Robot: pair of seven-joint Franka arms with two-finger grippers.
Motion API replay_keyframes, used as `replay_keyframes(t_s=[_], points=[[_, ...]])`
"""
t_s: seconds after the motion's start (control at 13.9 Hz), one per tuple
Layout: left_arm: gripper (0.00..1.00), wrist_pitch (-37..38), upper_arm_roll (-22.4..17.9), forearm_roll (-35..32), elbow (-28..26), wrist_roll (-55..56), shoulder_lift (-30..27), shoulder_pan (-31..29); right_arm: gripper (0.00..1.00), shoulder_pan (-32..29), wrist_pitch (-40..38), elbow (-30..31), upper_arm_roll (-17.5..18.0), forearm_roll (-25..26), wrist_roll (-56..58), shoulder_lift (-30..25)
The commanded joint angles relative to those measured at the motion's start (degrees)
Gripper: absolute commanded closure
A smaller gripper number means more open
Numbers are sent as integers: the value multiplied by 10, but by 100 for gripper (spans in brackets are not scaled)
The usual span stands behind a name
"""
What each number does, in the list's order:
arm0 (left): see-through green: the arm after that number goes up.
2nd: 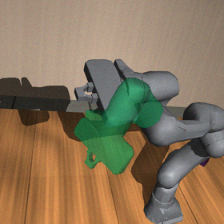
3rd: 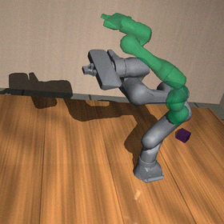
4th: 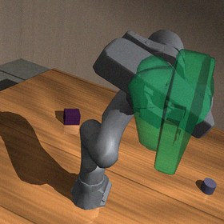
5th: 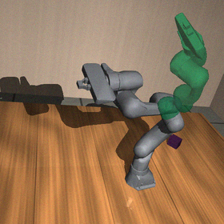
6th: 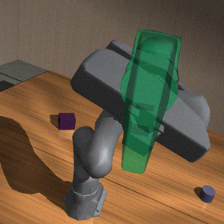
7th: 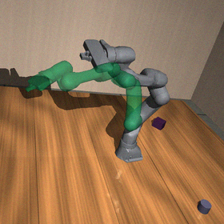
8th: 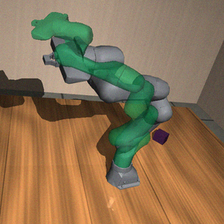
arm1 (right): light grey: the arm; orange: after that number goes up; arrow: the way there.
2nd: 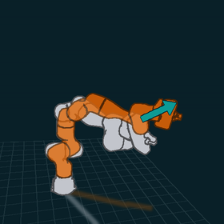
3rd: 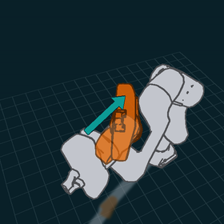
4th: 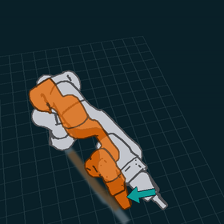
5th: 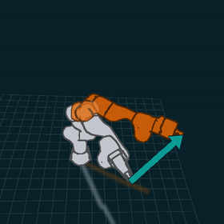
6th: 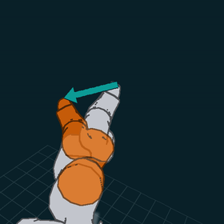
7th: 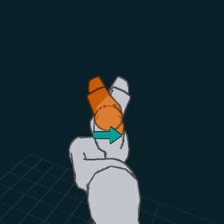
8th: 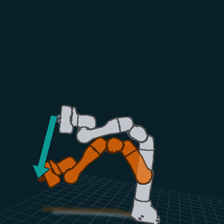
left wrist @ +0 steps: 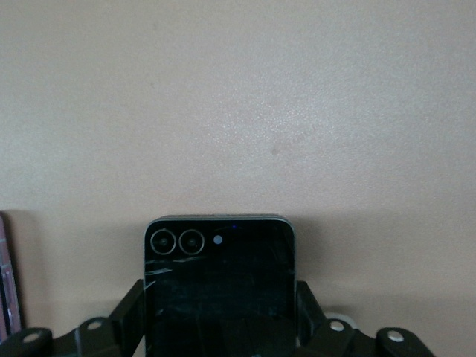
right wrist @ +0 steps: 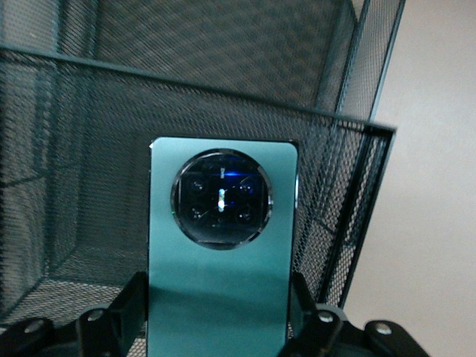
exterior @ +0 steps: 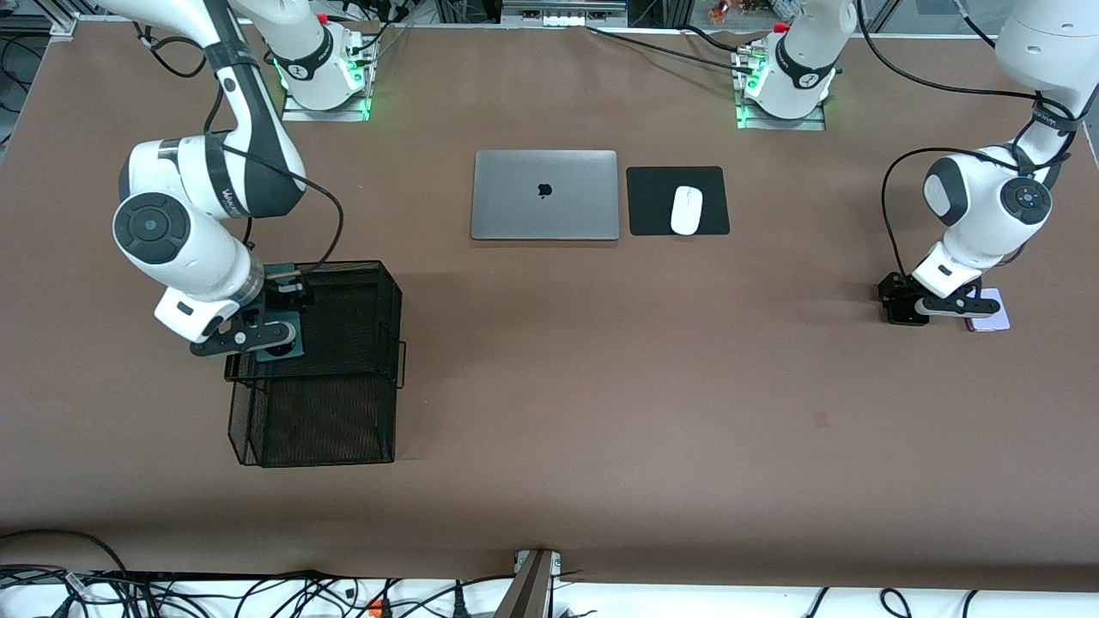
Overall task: Place phones with both arms
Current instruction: 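Release the green phone in the basket while the left gripper sets down the flip phone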
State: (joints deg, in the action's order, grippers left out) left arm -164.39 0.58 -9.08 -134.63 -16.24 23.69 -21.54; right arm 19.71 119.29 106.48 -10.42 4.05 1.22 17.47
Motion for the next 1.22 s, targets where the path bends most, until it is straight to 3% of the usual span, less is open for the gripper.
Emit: replay_keyframes(t_s=[0.0, 0.36, 0.58, 0.65, 0.72, 0.79, 1.08, 1.15], points=[[100, 80, 21, 0, 54, 20, 7, -5, 100, 3, 31, 49, -13, -33, 10, -29], [100, 197, 61, 23, 145, 57, 11, 0, 100, -5, 45, 51, -25, -71, 9, -13], [100, 231, 114, 22, 193, 129, 17, 23, 100, -13, 38, 51, -25, -71, 10, -8], [100, 236, 125, 23, 210, 146, 21, 46, 85, -13, 39, 51, -25, -71, 10, -4], [100, 244, 126, 22, 221, 172, 24, 71, 50, -13, 45, 50, -25, -71, 9, -2], [100, 248, 126, 21, 235, 214, 30, 104, 33, -13, 46, 47, -25, -72, 5, -2], [100, 274, 125, 16, 286, 390, 62, 220, 2, -10, 46, 39, -24, -84, -15, -2], [100, 275, 124, 15, 302, 439, 74, 251, 0, -10, 43, 36, -24, -84, -15, -2]])
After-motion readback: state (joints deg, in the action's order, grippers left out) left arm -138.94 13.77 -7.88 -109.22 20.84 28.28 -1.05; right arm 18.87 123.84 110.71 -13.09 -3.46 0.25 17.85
